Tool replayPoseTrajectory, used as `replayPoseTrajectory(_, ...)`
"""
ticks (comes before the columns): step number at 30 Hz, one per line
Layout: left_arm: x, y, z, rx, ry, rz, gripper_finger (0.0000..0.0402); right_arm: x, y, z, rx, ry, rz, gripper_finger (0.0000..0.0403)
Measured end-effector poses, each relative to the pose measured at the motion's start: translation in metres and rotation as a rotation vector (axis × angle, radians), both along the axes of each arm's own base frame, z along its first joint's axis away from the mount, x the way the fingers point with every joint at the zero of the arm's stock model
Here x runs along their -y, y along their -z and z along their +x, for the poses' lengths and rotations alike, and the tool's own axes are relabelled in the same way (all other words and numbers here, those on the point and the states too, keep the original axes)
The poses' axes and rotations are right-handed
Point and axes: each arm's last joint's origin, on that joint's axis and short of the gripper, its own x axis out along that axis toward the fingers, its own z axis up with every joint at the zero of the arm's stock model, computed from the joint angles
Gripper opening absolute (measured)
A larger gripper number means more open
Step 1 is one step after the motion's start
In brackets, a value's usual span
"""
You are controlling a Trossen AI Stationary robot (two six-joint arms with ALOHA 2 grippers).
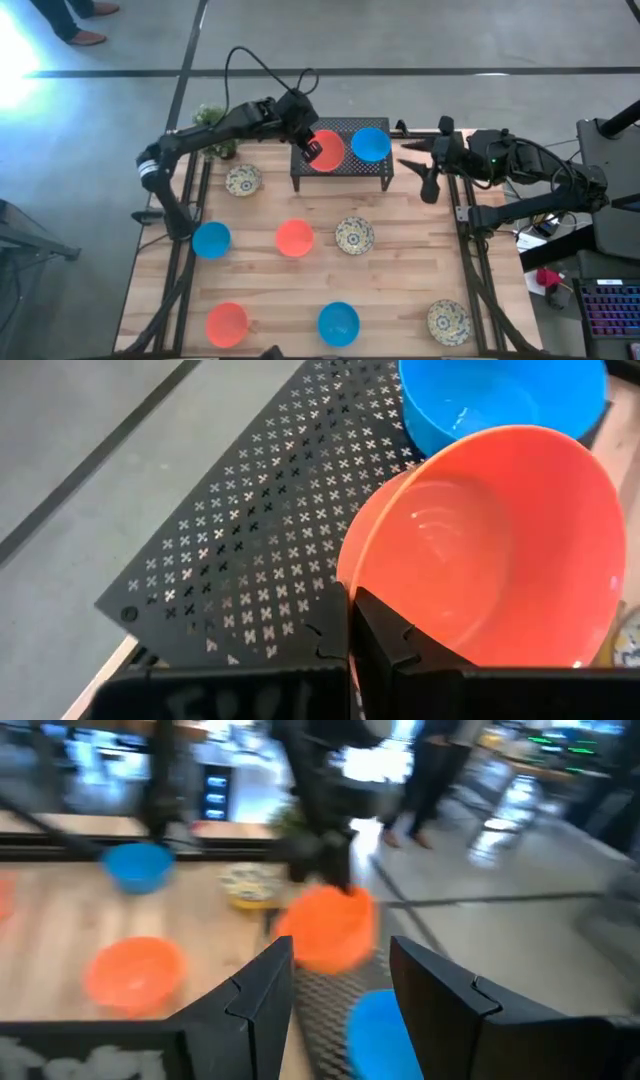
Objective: Pick & Place Mini bowls
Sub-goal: Put the top right orange bowl on the shelf
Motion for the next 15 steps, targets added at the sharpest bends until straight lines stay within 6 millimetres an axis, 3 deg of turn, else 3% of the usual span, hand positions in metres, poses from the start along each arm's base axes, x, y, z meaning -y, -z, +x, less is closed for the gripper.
replayPoseTrajectory(4,-0.010,0.002,0.009,-0.001,-0.010,-0.003,0.0000,-0.003,0.000,0.001,-0.001,-0.103,0.024,0.0162)
replayPoseTrajectory(15,-0.028,0.006,0.030,-0.028,-0.007,-0.068,0.0000,-0.003,0.000,0.001,-0.003,-0.114,0.028,0.0162)
